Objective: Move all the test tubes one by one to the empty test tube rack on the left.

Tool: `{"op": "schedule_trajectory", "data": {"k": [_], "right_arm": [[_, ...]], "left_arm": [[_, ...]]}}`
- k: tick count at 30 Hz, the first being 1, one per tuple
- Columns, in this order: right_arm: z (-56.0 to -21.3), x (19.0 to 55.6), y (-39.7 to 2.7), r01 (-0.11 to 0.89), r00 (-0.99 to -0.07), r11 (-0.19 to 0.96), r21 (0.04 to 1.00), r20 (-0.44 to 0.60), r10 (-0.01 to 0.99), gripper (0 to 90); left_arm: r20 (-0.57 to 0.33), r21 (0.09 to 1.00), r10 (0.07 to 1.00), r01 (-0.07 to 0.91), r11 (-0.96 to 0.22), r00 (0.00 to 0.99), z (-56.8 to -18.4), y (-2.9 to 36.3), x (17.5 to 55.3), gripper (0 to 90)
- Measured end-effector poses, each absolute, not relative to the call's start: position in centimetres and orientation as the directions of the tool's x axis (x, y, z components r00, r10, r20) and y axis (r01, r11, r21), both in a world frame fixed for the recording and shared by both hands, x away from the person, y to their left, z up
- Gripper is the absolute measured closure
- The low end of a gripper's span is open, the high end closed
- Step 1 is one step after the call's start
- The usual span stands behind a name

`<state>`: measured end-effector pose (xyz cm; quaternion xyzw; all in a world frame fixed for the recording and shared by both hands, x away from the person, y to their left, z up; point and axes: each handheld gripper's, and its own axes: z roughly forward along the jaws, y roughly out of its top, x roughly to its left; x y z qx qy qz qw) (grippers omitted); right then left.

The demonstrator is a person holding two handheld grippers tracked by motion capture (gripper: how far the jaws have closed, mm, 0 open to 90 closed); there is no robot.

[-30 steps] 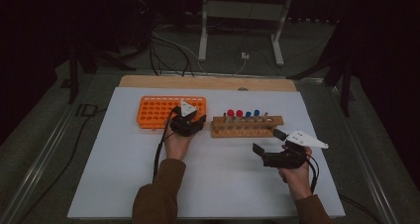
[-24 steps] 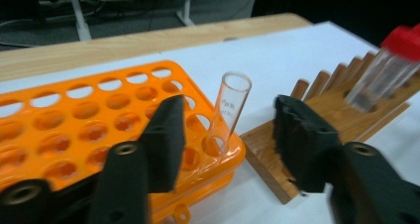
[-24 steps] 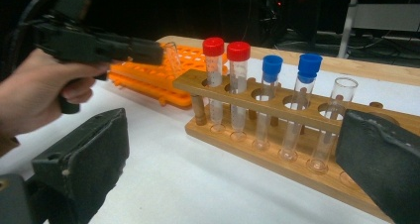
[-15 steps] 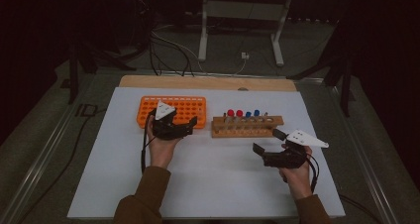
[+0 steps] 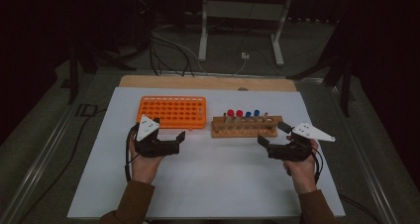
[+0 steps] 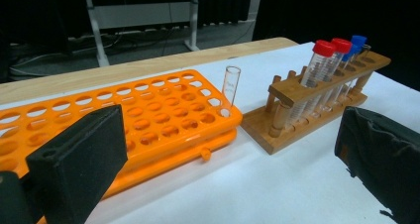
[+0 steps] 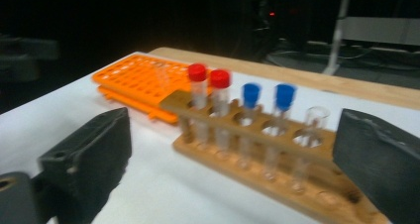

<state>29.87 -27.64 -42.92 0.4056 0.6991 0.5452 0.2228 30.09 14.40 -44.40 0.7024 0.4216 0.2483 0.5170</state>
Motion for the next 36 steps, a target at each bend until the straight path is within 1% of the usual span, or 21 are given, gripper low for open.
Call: {"op": "schedule_trajectory", "data": {"k": [3,8,9,11,15,17,21,24,29,31,36], "right_arm": [[-42.4,30.6,-27.9,0.324,-0.549,0.082,0.942,0.117,0.828,8.5],[-42.2,31.9,-28.3,0.338,-0.512,0.108,0.935,0.087,0.854,9.7],[-42.2,32.3,-28.5,0.343,-0.502,0.112,0.932,0.082,0.861,10.7],[-42.3,33.0,-28.7,0.352,-0.501,0.11,0.93,0.088,0.861,15.7],[-42.6,34.4,-28.7,0.379,-0.48,0.121,0.917,0.083,0.873,20.7],[-42.9,35.2,-28.7,0.396,-0.469,0.124,0.91,0.084,0.879,26.1],[-43.5,36.3,-28.1,0.396,-0.449,0.186,0.899,0.013,0.893,42.8],[-44.3,37.1,-27.8,0.422,-0.443,0.207,0.883,0.001,0.897,52.0],[-45.2,38.0,-27.7,0.451,-0.43,0.176,0.875,0.04,0.902,61.5],[-45.5,38.2,-27.5,0.448,-0.437,0.186,0.874,0.033,0.899,65.7],[-45.8,38.5,-27.0,0.448,-0.445,0.202,0.871,0.021,0.895,70.0]], "left_arm": [[-0.079,0.93,0.848,0.346,-0.127,0.523,-44.8,14.4,30.1,0.5],[-0.086,0.929,0.852,0.35,-0.118,0.516,-45.3,14.4,29.7,0.5],[-0.084,0.93,0.852,0.347,-0.118,0.516,-45.3,14.5,29.6,0.5],[-0.09,0.932,0.853,0.346,-0.11,0.515,-45.2,14.6,29.3,0.5],[-0.094,0.935,0.855,0.34,-0.1,0.51,-45.0,14.8,29.0,0.5],[-0.102,0.937,0.857,0.339,-0.089,0.506,-45.0,14.9,28.9,0.5],[-0.117,0.937,0.86,0.341,-0.069,0.497,-44.9,15.2,28.9,0.5],[-0.119,0.937,0.861,0.343,-0.068,0.495,-44.9,15.2,28.9,0.5],[-0.115,0.937,0.86,0.342,-0.072,0.497,-45.0,15.1,28.9,0.6],[-0.114,0.936,0.859,0.345,-0.076,0.498,-45.1,15.0,28.9,0.5],[-0.119,0.934,0.859,0.35,-0.073,0.497,-45.2,15.0,28.9,0.5]]}}
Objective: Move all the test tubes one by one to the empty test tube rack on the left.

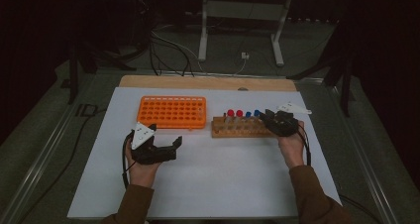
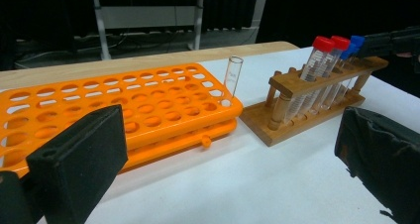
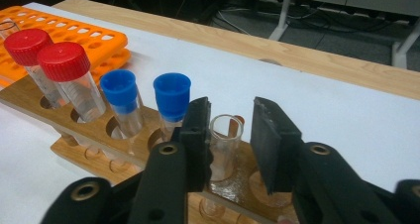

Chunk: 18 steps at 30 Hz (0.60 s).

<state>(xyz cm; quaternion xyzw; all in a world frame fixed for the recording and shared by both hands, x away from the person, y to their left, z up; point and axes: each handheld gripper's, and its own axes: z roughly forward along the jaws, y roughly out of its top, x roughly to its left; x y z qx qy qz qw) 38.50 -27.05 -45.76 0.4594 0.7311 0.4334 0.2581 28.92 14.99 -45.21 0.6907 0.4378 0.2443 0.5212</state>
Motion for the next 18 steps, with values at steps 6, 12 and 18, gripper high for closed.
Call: {"op": "schedule_trajectory", "data": {"k": [6,12,18], "right_arm": [[-46.32,38.53,-26.66,0.465,-0.441,0.213,0.859,0.016,0.897,74.2],[-46.28,38.42,-26.37,0.467,-0.441,0.215,0.858,0.016,0.897,76.0],[-46.2,38.3,-26.25,0.473,-0.44,0.208,0.856,0.025,0.898,76.3]], "left_arm": [[-0.119,0.933,0.86,0.353,-0.074,0.497,-45.23,15.03,28.92,0.6],[-0.115,0.931,0.858,0.356,-0.082,0.5,-45.35,14.85,28.95,0.6],[-0.115,0.929,0.859,0.36,-0.084,0.499,-45.41,14.85,28.97,0.6]]}}
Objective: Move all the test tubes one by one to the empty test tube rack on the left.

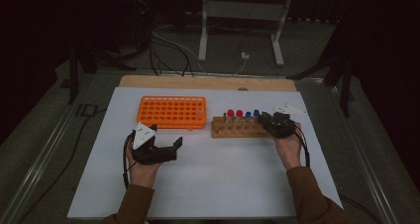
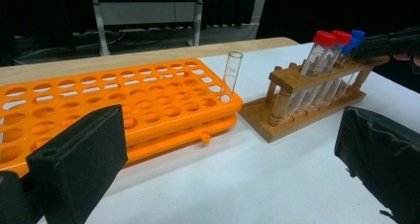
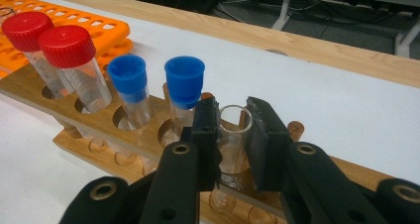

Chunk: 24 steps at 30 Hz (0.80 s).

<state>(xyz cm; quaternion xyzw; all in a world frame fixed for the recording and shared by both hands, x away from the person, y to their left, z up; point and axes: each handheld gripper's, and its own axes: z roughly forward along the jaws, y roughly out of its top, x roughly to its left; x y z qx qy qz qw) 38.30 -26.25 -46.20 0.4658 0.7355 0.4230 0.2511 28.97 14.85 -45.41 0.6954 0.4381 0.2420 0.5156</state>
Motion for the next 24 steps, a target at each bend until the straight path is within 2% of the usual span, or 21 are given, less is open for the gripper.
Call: {"op": "schedule_trajectory", "data": {"k": [24], "right_arm": [[-42.0,36.8,-27.0,0.392,-0.445,0.199,0.898,-0.005,0.895,76.3]], "left_arm": [[-0.108,0.927,0.855,0.362,-0.097,0.508,-45.6,14.5,29.0,0.6]]}}
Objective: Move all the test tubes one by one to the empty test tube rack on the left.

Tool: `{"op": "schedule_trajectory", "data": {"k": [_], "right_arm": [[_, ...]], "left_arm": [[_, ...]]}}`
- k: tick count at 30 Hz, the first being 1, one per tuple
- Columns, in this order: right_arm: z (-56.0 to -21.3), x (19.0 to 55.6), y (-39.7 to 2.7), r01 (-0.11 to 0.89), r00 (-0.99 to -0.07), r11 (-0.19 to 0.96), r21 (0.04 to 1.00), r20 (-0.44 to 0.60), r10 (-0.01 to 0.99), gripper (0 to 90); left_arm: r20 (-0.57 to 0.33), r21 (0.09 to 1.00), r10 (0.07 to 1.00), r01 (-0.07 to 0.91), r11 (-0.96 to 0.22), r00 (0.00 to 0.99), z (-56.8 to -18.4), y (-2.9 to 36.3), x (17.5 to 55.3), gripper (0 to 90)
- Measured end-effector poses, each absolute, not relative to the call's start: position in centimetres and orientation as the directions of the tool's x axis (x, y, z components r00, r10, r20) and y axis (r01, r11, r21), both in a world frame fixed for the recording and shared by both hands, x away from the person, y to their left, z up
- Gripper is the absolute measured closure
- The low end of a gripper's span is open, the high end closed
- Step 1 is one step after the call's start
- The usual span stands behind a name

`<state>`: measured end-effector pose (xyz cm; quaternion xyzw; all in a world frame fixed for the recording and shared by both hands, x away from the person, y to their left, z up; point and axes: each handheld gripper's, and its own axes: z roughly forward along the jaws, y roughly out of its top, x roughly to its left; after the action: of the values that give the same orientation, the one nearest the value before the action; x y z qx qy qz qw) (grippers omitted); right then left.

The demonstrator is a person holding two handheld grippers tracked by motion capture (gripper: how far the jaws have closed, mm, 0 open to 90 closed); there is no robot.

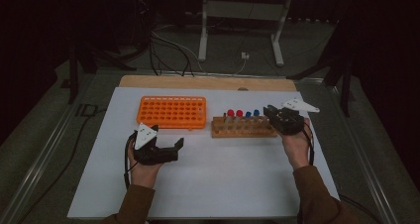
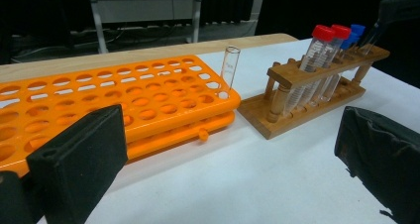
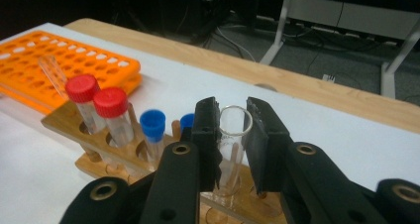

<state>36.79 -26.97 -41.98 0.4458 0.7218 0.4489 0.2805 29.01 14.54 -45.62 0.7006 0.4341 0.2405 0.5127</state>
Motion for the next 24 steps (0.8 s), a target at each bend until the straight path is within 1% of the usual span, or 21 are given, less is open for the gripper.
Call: {"op": "schedule_trajectory", "data": {"k": [9,15,21,24], "right_arm": [[-39.7,35.6,-27.2,0.35,-0.472,0.189,0.917,-0.002,0.882,76.3],[-39.7,34.9,-26.8,0.363,-0.502,0.174,0.915,0.035,0.864,76.3],[-40.0,34.0,-25.7,0.385,-0.542,0.17,0.907,0.073,0.837,76.3],[-40.1,33.5,-24.9,0.388,-0.568,0.188,0.902,0.074,0.819,76.3]], "left_arm": [[-0.106,0.927,0.854,0.36,-0.1,0.51,-45.6,14.4,29.0,0.6],[-0.102,0.928,0.842,0.355,-0.111,0.529,-45.3,13.5,28.8,0.6],[-0.083,0.924,0.81,0.348,-0.156,0.581,-44.9,11.7,28.9,2.4],[-0.08,0.928,0.795,0.337,-0.162,0.601,-44.5,10.7,29.0,2.7]]}}
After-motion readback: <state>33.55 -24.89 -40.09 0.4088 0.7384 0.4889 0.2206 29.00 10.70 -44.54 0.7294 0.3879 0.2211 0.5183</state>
